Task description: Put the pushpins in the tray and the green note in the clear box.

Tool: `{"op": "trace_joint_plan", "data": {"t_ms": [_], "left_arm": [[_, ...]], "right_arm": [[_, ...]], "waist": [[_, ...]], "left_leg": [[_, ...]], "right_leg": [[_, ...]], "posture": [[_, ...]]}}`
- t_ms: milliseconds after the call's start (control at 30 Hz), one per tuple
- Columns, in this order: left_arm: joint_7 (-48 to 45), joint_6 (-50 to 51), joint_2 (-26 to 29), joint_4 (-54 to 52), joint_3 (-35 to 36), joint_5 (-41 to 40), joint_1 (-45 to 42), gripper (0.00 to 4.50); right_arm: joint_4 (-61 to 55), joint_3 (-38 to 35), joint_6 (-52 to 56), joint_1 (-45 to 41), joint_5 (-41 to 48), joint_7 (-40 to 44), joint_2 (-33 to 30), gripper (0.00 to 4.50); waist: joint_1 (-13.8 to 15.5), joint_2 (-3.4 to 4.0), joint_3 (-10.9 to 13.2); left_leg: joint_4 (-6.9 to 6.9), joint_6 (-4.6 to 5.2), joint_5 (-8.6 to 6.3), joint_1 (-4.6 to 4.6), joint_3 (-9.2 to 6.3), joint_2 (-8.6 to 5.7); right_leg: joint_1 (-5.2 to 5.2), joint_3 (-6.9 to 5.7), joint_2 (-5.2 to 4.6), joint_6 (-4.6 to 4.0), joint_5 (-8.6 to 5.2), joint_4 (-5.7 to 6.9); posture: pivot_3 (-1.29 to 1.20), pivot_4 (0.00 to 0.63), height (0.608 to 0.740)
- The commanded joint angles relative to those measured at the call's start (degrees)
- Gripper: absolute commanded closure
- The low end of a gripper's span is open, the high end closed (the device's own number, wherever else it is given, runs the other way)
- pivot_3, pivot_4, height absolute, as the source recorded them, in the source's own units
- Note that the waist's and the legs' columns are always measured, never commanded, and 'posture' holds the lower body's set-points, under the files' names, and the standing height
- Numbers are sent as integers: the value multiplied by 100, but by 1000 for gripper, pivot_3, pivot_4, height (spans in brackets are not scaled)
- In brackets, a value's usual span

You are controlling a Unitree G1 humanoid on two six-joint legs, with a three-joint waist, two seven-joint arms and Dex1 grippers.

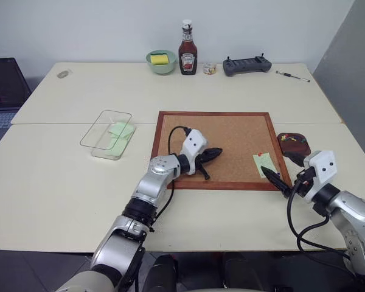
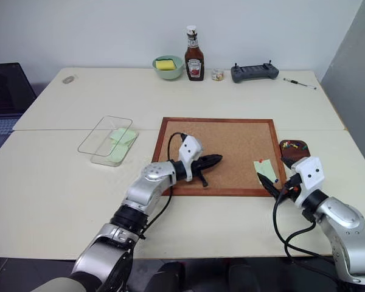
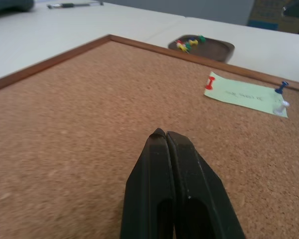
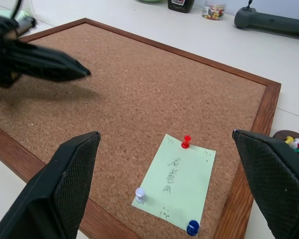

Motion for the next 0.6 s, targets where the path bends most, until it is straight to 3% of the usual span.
{"op": "trace_joint_plan", "data": {"t_ms": [33, 333, 600], "left_arm": [[-214, -107, -107, 49, -62, 84, -161, 4455], [-346, -337, -180, 840, -198, 460, -53, 4455], [-487, -477, -241, 1103, -193, 535, -102, 4455]], "right_arm": [[-272, -65, 97, -43, 120, -14, -59, 0], [91, 160, 388, -345, -221, -281, -128, 0], [1310, 474, 458, -1351, -547, -381, -140, 0]], "waist": [[1, 0, 0], [3, 4, -3], [7, 15, -14]], "left_leg": [[0, 0, 0, -1, -1, 0], [0, 0, 0, 5, -1, -1], [3, 0, 0, 18, -2, -3]], "right_leg": [[-1, 0, 0, 0, 0, 0], [6, 0, -1, 0, 0, 0], [20, -1, -2, 2, 0, 0]], "posture": [[0, 150, 740], [0, 150, 740], [0, 150, 740]]}}
